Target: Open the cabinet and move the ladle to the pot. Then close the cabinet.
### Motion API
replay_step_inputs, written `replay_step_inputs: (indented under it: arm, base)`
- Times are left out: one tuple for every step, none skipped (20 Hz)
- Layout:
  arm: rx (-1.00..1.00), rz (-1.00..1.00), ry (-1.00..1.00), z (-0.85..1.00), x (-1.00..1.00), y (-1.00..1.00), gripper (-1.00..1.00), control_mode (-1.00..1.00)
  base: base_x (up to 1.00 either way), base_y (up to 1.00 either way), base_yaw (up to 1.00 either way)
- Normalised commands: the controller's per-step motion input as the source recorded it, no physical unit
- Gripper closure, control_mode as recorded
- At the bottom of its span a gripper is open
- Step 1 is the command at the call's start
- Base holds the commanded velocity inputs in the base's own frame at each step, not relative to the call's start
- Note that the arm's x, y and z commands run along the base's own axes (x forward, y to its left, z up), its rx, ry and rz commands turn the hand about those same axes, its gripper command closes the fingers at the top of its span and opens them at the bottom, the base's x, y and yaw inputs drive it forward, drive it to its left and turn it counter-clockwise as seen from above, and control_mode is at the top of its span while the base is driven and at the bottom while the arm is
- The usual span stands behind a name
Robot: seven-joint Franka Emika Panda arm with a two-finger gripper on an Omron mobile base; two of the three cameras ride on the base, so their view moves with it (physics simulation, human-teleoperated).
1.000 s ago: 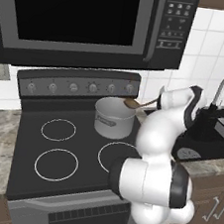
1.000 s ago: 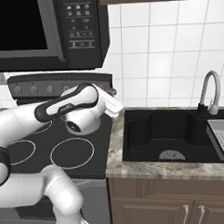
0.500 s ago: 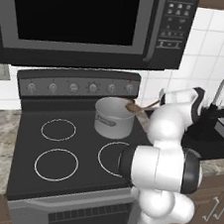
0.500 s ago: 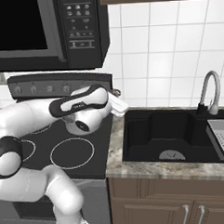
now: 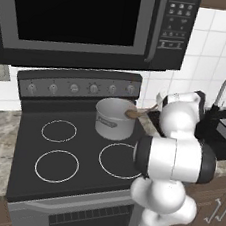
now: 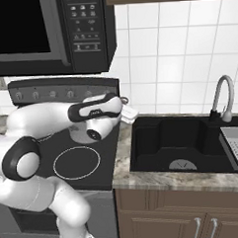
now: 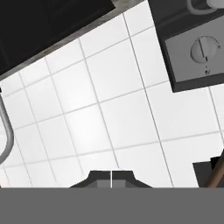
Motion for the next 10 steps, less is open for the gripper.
replay_step_inputs:
  arm:
    - [0.00,0.00,0.00,-0.17,0.46,0.54,1.00,-1.00]
    - [0.00,0.00,0.00,-0.11,0.46,0.55,1.00,-1.00]
    - [0.00,0.00,0.00,-0.03,0.48,0.52,1.00,-1.00]
    - [0.00,-0.01,0.00,0.00,0.47,0.51,1.00,-1.00]
    - [0.00,-0.01,0.00,0.00,0.49,0.54,1.00,-1.00]
    - [0.00,-0.01,0.00,0.00,0.50,0.57,1.00,-1.00]
    - [0.00,-0.02,0.00,0.00,0.50,0.59,1.00,-1.00]
    - [0.00,-0.02,0.00,0.00,0.51,0.56,1.00,-1.00]
    - [0.00,-0.02,0.00,0.00,0.51,0.54,1.00,-1.00]
    - [0.00,-0.02,0.00,0.00,0.50,0.53,1.00,-1.00]
  base:
    - [0.00,0.00,0.00]
    - [0.00,0.00,0.00]
    - [0.00,0.00,0.00]
    - [0.00,0.00,0.00]
    - [0.00,0.00,0.00]
    - [0.00,0.00,0.00]
    - [0.00,0.00,0.00]
    - [0.00,0.00,0.00]
    - [0.00,0.00,0.00]
    - [0.00,0.00,0.00]
